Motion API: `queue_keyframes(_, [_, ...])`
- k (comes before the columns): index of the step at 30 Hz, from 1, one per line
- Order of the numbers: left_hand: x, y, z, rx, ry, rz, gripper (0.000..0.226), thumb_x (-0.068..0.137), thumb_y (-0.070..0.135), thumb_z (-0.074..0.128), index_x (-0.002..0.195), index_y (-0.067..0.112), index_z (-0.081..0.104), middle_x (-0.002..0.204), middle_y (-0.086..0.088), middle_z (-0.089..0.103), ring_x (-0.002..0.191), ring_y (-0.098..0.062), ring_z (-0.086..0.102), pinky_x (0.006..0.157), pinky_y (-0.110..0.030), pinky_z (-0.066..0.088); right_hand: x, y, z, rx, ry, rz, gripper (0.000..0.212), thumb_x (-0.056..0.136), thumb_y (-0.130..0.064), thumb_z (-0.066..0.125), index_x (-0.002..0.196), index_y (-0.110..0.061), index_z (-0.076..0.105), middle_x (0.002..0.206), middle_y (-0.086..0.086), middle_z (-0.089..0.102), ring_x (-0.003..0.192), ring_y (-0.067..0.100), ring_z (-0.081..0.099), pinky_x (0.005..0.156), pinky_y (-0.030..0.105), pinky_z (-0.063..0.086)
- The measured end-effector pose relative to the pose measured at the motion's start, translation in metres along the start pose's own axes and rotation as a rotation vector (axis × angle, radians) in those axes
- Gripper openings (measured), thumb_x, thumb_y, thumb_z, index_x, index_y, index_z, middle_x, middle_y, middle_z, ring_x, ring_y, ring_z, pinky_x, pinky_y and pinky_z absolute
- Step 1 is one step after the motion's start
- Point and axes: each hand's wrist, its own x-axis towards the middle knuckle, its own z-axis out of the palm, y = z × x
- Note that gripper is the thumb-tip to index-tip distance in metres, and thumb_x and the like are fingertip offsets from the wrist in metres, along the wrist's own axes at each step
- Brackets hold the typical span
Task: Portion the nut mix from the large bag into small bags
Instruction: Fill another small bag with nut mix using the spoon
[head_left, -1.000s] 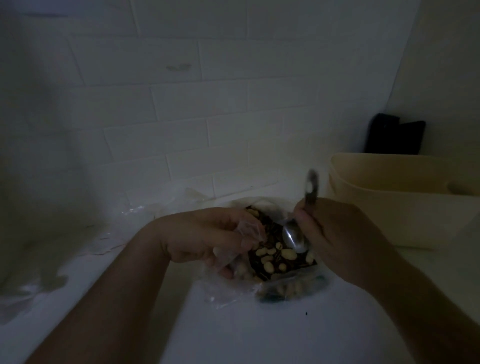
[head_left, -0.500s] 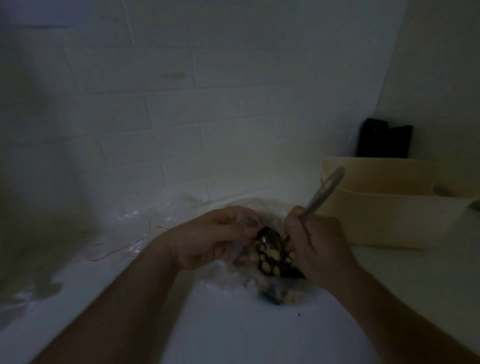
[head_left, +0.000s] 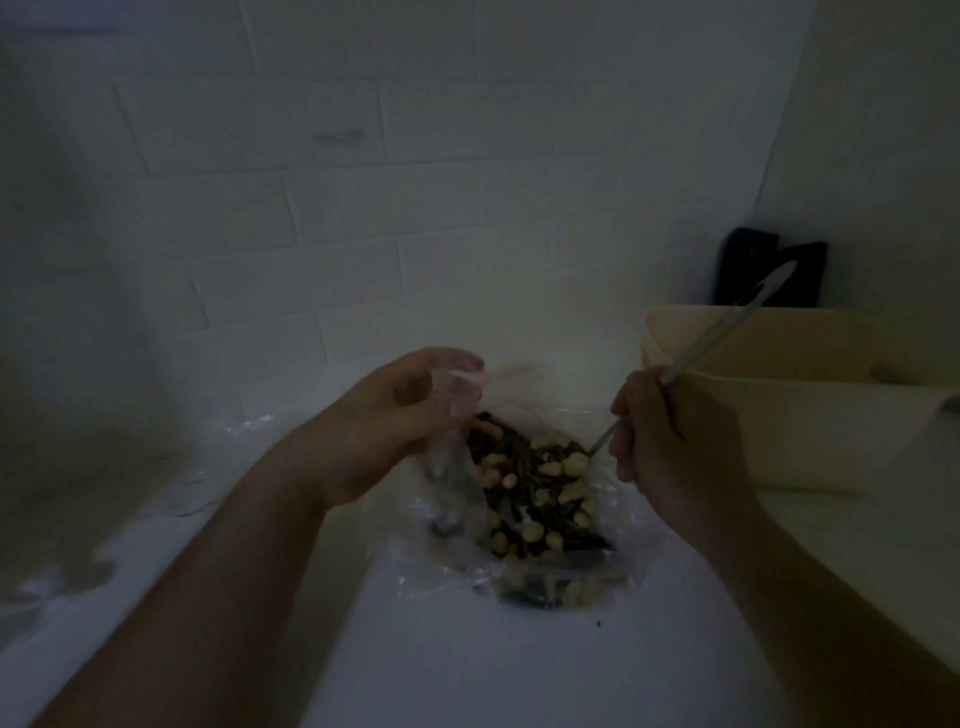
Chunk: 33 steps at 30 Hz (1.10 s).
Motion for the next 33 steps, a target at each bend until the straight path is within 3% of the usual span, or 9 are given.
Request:
queue_keyframes(2, [0.004,-0.004,0.011,0.051,0.079,0.128,0.039,0.081,0.014,0.084,0.117,0.017,0.071,0.115,0.005,0.074,0.105,-0.022,0.070,0.087,-0.033,0.060,0.000,-0.003,-0.001,0.032,-0.010,-0.033,0.039,0.109,-0.030,0.047,0.075,-0.017,0.062,0.058,0.007,0.064,0.046,0.022,0.060,0.051,0.034,0.047])
queue_keyframes(6, [0.006,-0.019,0.019,0.678,0.098,0.130,0.040,0.077,0.038,0.091,0.112,0.038,0.073,0.116,0.015,0.071,0.106,-0.002,0.068,0.093,-0.032,0.057,0.001,-0.010,-0.007,0.017,-0.001,-0.102,0.037,0.110,-0.031,0.047,0.077,-0.023,0.062,0.059,0.006,0.065,0.044,0.020,0.060,0.048,0.027,0.042])
queue_keyframes(8, [0.006,-0.022,0.023,0.831,0.062,0.103,0.036,0.073,0.044,0.090,0.105,0.039,0.074,0.107,0.016,0.072,0.100,0.002,0.066,0.092,-0.035,0.058,0.002,-0.015,-0.010,0.023,0.004,-0.132,0.035,0.109,-0.031,0.047,0.077,-0.024,0.061,0.059,0.005,0.065,0.044,0.021,0.060,0.047,0.027,0.042])
queue_keyframes(11, [0.006,-0.023,0.029,0.730,0.024,0.020,0.035,0.069,0.048,0.089,0.100,0.038,0.075,0.102,0.017,0.074,0.096,0.000,0.070,0.092,-0.040,0.061,0.001,-0.021,-0.014,-0.011,0.010,-0.194,0.034,0.109,-0.033,0.047,0.079,-0.027,0.060,0.060,0.004,0.065,0.045,0.019,0.062,0.047,0.027,0.043])
queue_keyframes(16, [0.005,-0.025,0.038,0.670,0.045,-0.024,0.035,0.073,0.045,0.091,0.103,0.038,0.075,0.101,0.020,0.075,0.093,0.004,0.070,0.091,-0.033,0.061,-0.002,-0.027,-0.015,-0.085,-0.017,-0.296,0.033,0.106,-0.050,0.045,0.084,-0.032,0.061,0.064,-0.002,0.067,0.052,0.016,0.066,0.051,0.032,0.049])
queue_keyframes(20, [0.008,-0.030,0.044,0.679,0.090,-0.027,0.038,0.072,0.051,0.090,0.102,0.038,0.073,0.098,0.018,0.075,0.091,0.004,0.069,0.087,-0.029,0.061,-0.004,-0.029,-0.014,-0.188,-0.054,-0.385,0.027,0.103,-0.054,0.045,0.090,-0.036,0.060,0.072,-0.011,0.069,0.055,0.008,0.067,0.050,0.027,0.054])
queue_keyframes(24, [0.010,-0.033,0.052,0.724,0.137,-0.023,0.038,0.073,0.054,0.088,0.100,0.035,0.069,0.095,0.016,0.072,0.087,0.003,0.067,0.079,-0.022,0.056,-0.006,-0.028,-0.010,-0.251,-0.119,-0.478,0.022,0.102,-0.055,0.045,0.091,-0.040,0.057,0.062,-0.003,0.063,0.056,0.010,0.065,0.053,0.040,0.055])
queue_keyframes(28, [0.012,-0.036,0.056,0.772,0.166,-0.032,0.041,0.073,0.057,0.086,0.101,0.036,0.066,0.095,0.017,0.070,0.087,0.004,0.065,0.076,-0.018,0.052,-0.004,-0.027,-0.010,-0.381,-0.130,-0.570,0.037,0.102,-0.053,0.041,0.091,-0.027,0.065,0.066,-0.009,0.062,0.057,0.006,0.062,0.055,0.030,0.052])
queue_keyframes(33, [0.011,-0.036,0.058,0.774,0.192,-0.027,0.045,0.073,0.056,0.086,0.108,0.035,0.068,0.097,0.019,0.071,0.088,0.007,0.064,0.074,-0.013,0.048,-0.002,-0.020,-0.007,-0.444,-0.155,-0.638,0.043,0.103,-0.050,0.044,0.091,-0.017,0.070,0.067,-0.008,0.062,0.060,0.007,0.060,0.061,0.028,0.047])
